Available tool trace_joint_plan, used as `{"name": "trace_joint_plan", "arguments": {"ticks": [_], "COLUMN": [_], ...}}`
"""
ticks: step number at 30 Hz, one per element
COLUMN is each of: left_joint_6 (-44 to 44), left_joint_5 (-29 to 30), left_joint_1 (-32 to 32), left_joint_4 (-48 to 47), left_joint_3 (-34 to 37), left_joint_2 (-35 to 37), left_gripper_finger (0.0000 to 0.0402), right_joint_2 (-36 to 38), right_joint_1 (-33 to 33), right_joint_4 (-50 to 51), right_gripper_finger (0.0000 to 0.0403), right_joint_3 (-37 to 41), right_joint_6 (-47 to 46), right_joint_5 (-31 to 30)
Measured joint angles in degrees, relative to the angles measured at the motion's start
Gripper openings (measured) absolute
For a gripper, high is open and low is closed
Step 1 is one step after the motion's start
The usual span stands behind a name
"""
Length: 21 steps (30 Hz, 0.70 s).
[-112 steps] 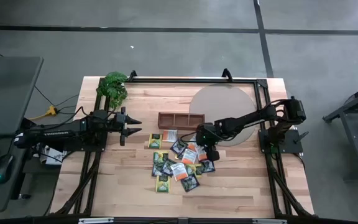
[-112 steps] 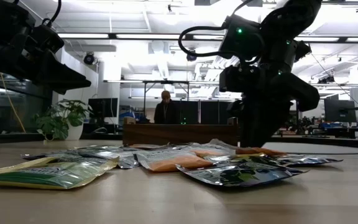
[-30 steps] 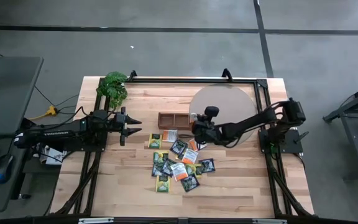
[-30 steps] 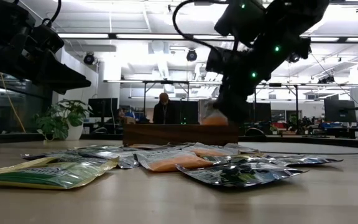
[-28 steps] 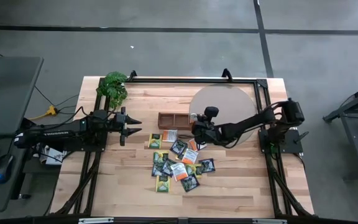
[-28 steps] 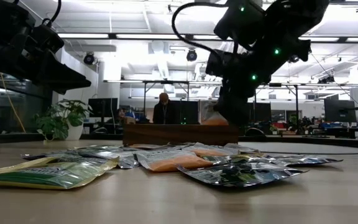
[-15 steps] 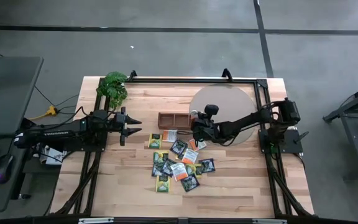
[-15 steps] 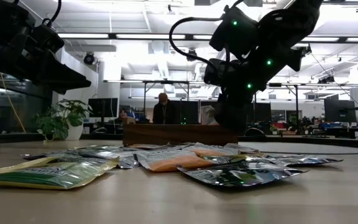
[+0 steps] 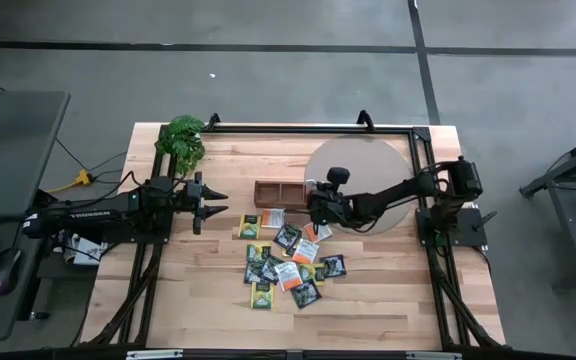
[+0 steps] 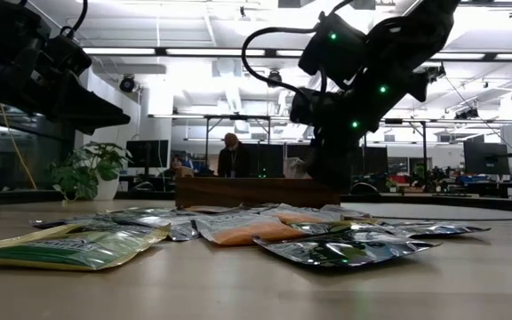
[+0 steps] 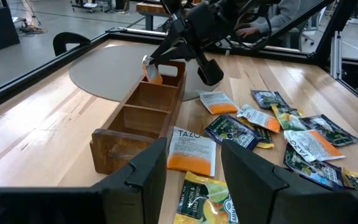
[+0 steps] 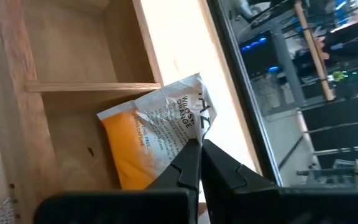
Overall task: Pick & Place Tea
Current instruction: Put the white tea bag into the right section of the wooden organizer
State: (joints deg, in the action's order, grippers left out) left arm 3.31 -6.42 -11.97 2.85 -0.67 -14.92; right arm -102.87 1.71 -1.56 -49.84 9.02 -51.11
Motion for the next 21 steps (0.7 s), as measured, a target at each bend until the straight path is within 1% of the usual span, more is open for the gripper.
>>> {"name": "trace_joint_plan", "arguments": {"ticks": [5,11,15,21], "left_joint_6": [0.0,0.0,0.0,0.0], "left_joint_5": [0.0,0.0,0.0,0.0], "left_joint_1": [0.0,0.0,0.0,0.0], "left_joint_4": [0.0,0.0,0.0,0.0], "left_joint_3": [0.0,0.0,0.0,0.0], "left_joint_2": [0.0,0.0,0.0,0.0], "left_gripper_finger": [0.0150,0.0150,0.0150,0.0150], "right_joint_2": [0.0,0.1,0.1,0.1], "right_joint_1": [-1.3,-2.1,-2.1,-1.6], "right_joint_4": [-0.1,-1.4,-3.0,-3.0], "right_gripper_finger": [0.0034,0.0065,0.0074,0.0075], "right_joint_3": [0.0,0.0,0.0,0.0], "right_joint_6": [0.0,0.3,0.4,0.7], "right_joint_5": [1.5,1.4,2.0,3.2]}}
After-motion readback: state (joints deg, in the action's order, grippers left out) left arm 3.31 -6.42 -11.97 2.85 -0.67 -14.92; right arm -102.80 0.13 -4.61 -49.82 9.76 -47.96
